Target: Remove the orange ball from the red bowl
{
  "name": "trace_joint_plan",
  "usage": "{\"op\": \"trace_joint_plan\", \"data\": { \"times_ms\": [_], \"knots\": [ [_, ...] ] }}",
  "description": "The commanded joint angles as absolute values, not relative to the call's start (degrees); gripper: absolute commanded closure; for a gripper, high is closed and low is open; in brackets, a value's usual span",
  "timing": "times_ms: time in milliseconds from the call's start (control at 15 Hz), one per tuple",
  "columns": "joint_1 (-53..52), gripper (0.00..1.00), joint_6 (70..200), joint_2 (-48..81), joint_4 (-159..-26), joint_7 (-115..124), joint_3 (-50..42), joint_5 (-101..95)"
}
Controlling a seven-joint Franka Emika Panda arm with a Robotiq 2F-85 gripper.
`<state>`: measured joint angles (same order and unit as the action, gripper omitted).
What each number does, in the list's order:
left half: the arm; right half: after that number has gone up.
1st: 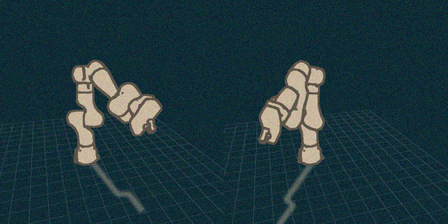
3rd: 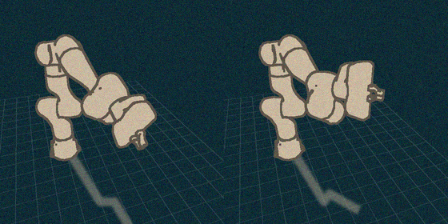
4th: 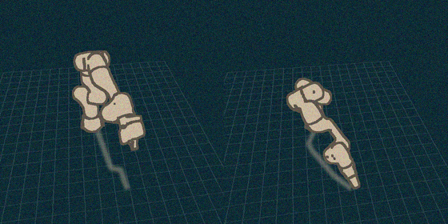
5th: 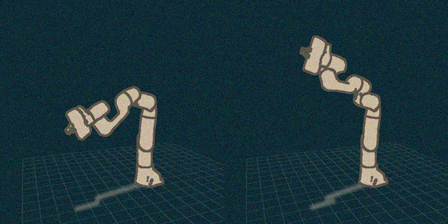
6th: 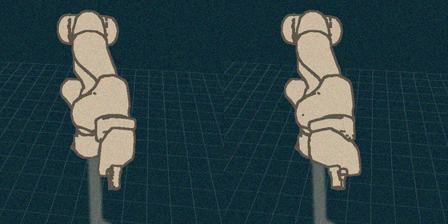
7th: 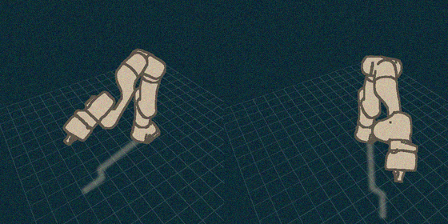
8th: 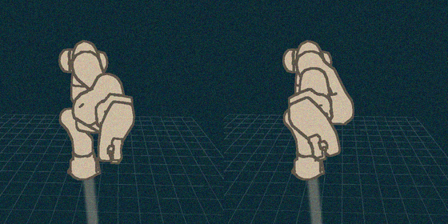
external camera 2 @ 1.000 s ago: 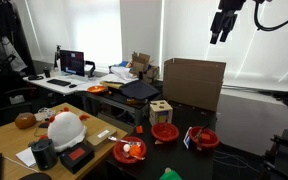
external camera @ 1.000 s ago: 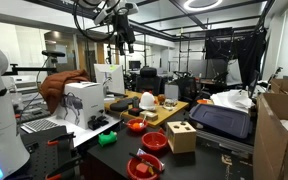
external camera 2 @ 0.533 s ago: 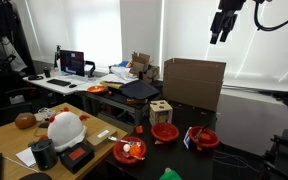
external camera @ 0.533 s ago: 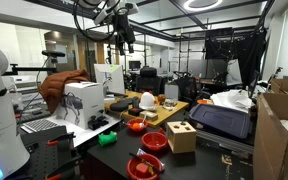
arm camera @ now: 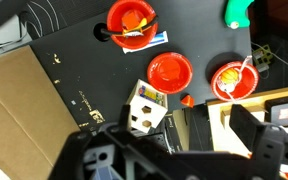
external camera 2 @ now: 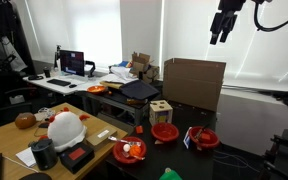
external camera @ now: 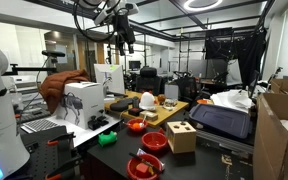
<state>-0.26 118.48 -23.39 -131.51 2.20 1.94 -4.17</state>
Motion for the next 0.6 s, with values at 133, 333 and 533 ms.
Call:
{"op": "trace_joint_plan", "data": {
  "times_ms": [133,333,533],
  "knots": [
    [-0.64,0.0,120.74,-18.11,-130.18,1.27,1.17,-2.77],
    [-1.39,0.0,125.06,-12.71,-129.24,-0.62,0.93,-0.44],
    [-1.89,0.0,129.42,-6.12,-126.98,-2.95,0.8,2.91]
  ]
}}
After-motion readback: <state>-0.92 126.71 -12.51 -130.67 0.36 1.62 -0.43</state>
